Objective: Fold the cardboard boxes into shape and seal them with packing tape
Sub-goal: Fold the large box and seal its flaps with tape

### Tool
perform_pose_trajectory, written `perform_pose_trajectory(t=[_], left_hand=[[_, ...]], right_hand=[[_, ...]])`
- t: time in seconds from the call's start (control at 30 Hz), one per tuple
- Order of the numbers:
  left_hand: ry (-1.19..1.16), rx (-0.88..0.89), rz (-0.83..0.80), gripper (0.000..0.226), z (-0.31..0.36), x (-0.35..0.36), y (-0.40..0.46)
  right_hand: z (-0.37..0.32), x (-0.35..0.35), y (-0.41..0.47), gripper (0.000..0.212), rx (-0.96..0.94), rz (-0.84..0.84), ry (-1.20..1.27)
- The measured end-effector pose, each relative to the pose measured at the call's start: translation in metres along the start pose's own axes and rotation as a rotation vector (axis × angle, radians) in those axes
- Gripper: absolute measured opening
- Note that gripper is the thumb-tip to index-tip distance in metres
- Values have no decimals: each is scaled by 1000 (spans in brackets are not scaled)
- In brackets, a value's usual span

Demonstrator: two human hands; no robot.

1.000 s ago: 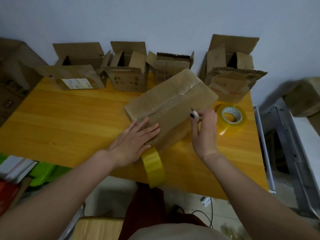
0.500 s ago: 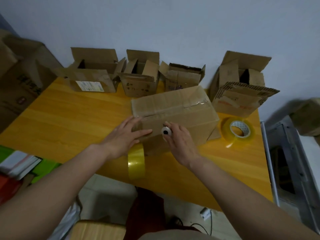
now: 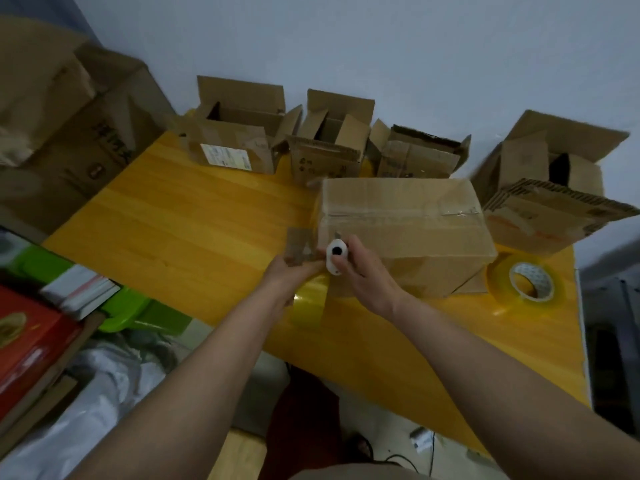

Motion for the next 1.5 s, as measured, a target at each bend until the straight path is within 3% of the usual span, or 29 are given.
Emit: perform_pose_trajectory(t=[0.1,0.17,0.33,0.47,0.57,0.67,0.73,0.87,1.0,1.17,1.3,1.5], left_hand=[[-206,32,-169,83,-11,16,-6],[-328,-2,-217,84,-15,23,-4],[-312,-131,-178,58,-29,30,-4],[-373,-250,-223,32,-47,51,-12],[-268,-171,-123,36,-42,48,-3],[-240,-53,22,18,-35,35,0],[-293,-6,23,13,-34,33,-1],[-376,18,6,26,-31,36,-2],[-410,40,-2,23,-26,40,-2],[-435,23,3,19,-25,41,0],[-451,-2,-2,31,-25,44,0],[-445,-21,0,26,-25,46,0]], right_hand=[[0,-3,4,25,13,-12,-9],[0,-2,6,26,20,-23,0],[3,-1,10,20,24,-40,55],[5,-1,11,29,34,-41,102],[9,-4,15,31,50,-41,122],[10,-2,17,29,52,-34,129],[10,-3,19,28,54,-19,116],[2,-6,20,19,40,7,-52],[-17,-16,8,6,-152,115,-255],[-23,-2,-12,23,-262,33,-528],[-19,8,-7,23,-258,-7,-738],[-14,21,4,22,-215,-8,-964]])
Point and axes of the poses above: each hand's wrist, its own y-axis towards the middle knuckle, its own x-axis out of the palm, z = x × y, the point moved 8 cm from there along y, towards the middle knuckle, and after that the axes turned 12 degrees about y, right-handed, at the moved point
